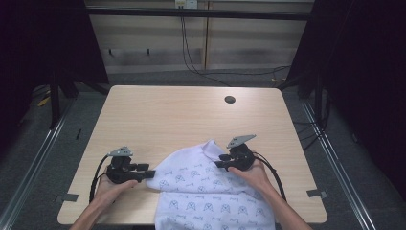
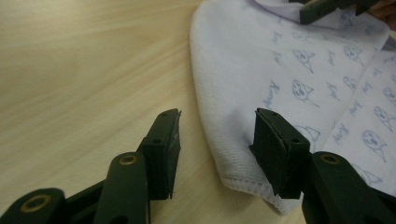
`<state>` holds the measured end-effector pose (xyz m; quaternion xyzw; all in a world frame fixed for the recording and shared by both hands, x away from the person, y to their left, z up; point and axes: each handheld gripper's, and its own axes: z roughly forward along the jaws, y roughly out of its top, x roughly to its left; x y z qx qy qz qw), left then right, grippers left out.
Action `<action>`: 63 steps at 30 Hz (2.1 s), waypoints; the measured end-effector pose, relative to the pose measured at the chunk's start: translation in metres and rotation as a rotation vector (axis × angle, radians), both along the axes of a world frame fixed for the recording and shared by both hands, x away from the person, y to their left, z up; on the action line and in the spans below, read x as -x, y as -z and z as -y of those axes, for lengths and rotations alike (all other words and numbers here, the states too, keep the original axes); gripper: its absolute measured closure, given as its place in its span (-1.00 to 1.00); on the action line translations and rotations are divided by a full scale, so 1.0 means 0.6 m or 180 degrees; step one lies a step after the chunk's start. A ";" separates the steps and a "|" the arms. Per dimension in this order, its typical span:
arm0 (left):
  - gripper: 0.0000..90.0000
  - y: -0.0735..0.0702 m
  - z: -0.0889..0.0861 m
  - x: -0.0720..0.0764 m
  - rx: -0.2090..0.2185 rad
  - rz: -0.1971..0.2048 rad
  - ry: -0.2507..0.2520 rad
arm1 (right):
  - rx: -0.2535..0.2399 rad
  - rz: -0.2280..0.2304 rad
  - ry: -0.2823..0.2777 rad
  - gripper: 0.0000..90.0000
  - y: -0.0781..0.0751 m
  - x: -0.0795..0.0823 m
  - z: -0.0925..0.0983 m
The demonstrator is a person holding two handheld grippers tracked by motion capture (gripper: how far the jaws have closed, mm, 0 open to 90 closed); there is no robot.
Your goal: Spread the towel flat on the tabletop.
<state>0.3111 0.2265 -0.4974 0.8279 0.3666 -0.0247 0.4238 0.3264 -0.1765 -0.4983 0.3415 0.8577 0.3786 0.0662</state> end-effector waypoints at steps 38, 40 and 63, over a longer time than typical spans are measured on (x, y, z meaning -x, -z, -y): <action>0.63 -0.028 0.142 -0.101 -0.0202 0.0502 0.0134 | -0.0302 0.0432 0.1517 0.43 -0.054 -0.019 0.250; 0.67 -0.004 0.148 -0.095 -0.0337 0.0440 0.0190 | -0.0248 0.0460 0.1473 0.40 -0.059 -0.009 0.244; 0.49 0.011 0.123 -0.089 -0.0256 0.0493 -0.0017 | 0.0145 0.0085 0.0714 0.52 0.004 0.023 0.156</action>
